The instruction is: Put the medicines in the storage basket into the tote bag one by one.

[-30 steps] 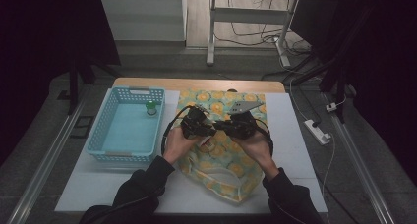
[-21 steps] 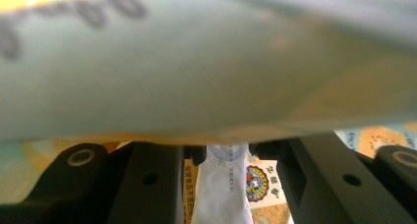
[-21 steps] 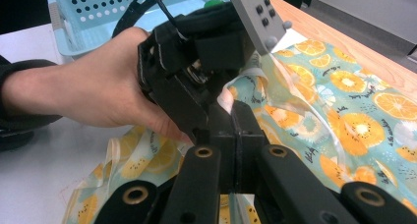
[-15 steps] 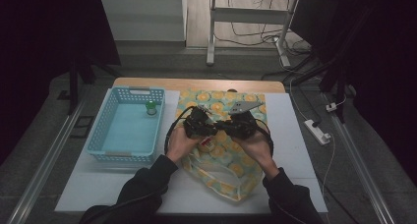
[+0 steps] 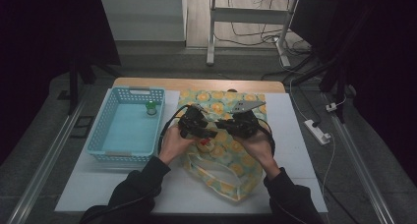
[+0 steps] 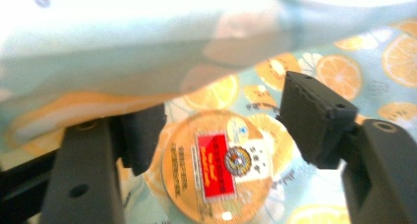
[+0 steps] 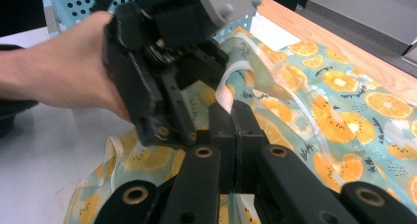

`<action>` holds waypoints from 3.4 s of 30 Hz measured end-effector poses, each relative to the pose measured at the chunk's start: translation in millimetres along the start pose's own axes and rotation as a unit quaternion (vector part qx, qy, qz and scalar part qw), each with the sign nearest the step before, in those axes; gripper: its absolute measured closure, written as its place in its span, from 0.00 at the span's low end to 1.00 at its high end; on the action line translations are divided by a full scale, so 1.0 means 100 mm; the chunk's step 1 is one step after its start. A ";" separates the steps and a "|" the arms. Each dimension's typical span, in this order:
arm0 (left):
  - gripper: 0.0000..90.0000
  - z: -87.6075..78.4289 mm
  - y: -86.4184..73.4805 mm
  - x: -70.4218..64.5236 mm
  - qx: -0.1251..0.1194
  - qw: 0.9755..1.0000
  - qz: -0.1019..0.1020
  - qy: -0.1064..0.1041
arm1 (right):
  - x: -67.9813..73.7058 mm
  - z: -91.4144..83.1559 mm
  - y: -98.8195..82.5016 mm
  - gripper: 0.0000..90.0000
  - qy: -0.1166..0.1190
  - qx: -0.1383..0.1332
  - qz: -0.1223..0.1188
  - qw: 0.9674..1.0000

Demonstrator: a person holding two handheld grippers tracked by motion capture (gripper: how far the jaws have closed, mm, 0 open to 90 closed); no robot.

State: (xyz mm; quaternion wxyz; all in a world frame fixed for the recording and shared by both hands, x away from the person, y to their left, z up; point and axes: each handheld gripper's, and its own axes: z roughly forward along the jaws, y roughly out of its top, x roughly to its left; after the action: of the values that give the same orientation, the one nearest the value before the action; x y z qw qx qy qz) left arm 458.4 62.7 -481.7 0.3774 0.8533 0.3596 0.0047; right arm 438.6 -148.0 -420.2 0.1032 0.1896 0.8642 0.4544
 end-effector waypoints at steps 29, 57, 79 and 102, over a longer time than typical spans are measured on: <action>0.01 -0.71 -0.14 -0.08 -0.036 0.998 0.032 -0.032 | -0.03 0.01 -0.03 1.00 -0.002 0.004 0.003 1.000; 0.01 -1.18 -0.44 0.46 -0.068 0.993 -0.019 0.094 | -0.02 0.01 -0.03 1.00 -0.002 0.004 0.001 1.000; 0.01 -1.42 -0.64 0.97 -0.083 0.981 -0.103 0.143 | -0.02 0.05 -0.03 1.00 -0.001 0.011 0.002 1.000; 0.01 -1.12 -0.49 1.45 0.019 0.966 -0.118 0.228 | 0.00 0.07 -0.04 1.00 0.001 0.013 0.001 1.000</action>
State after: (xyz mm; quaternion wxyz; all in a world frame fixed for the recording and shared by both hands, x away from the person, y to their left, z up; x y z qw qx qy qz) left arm 504.6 246.3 -471.4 0.2670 0.7883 0.5342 0.1481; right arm 440.2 -145.1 -427.4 0.0996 0.1909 0.8701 0.4433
